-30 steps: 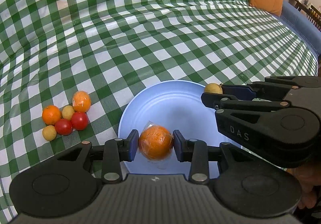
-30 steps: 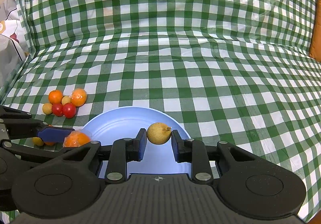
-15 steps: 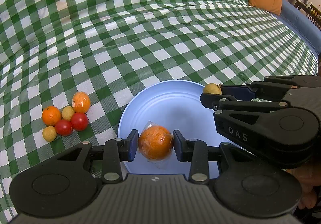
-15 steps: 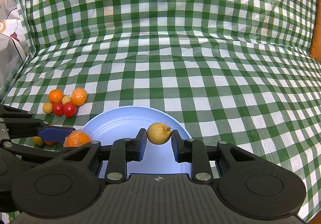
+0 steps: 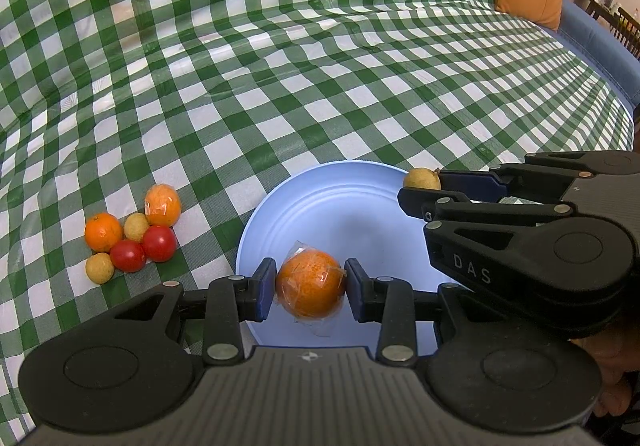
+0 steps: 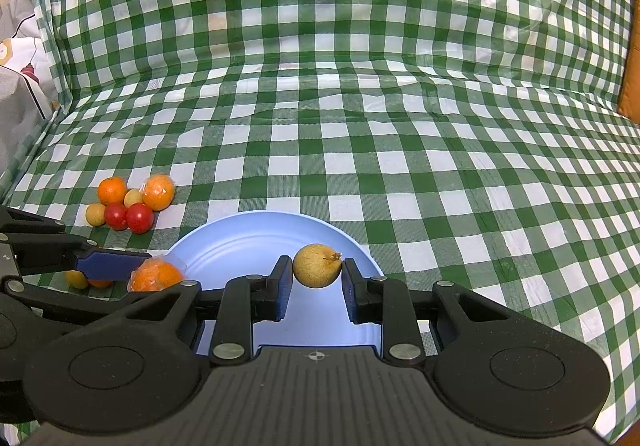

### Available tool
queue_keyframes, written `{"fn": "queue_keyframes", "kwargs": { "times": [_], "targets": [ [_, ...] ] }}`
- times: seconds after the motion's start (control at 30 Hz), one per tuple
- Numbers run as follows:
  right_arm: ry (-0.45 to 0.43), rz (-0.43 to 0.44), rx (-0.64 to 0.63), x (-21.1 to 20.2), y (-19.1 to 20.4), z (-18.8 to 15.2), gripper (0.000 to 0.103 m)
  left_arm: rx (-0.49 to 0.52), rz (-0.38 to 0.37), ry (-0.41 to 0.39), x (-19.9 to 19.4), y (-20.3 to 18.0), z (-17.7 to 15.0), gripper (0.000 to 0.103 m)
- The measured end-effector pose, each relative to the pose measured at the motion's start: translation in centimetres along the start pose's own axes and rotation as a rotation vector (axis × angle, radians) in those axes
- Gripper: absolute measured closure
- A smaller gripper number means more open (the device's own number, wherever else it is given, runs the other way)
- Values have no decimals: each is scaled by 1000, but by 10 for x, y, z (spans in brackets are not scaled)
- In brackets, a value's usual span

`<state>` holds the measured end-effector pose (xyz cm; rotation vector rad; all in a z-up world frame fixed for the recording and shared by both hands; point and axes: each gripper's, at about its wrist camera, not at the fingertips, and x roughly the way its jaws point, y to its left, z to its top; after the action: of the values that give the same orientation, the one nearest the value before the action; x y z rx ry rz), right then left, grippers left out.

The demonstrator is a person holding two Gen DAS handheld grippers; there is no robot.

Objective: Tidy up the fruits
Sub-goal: 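Carry the wrapped orange and yellow fruit over the blue plate with both tools, then open both tools to drop the two fruits onto the blue plate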

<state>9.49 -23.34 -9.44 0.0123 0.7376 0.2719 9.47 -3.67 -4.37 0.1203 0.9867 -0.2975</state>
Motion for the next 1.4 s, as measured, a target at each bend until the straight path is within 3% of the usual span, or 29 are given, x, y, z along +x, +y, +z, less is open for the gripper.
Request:
{"fn": "queue_keyframes", "kwargs": {
  "times": [1.07,1.13,1.2,1.23,1.4],
  "targets": [
    [1,4,-2,1,-3,1,75,2,0,-1,-1,0,2,61],
    [3,1,3,2,-4,2,72,6,10,-7,-1,0,3,60],
    [1,-18,11,2,-6,3,55,8,16,-16,-3,1,4,57],
    [-2,-31,17,2,-7,3,52,6,16,-19,-3,2,4,56],
    [-1,-37,39,2,-9,3,50,11,24,-25,-4,1,4,56]
  ]
}}
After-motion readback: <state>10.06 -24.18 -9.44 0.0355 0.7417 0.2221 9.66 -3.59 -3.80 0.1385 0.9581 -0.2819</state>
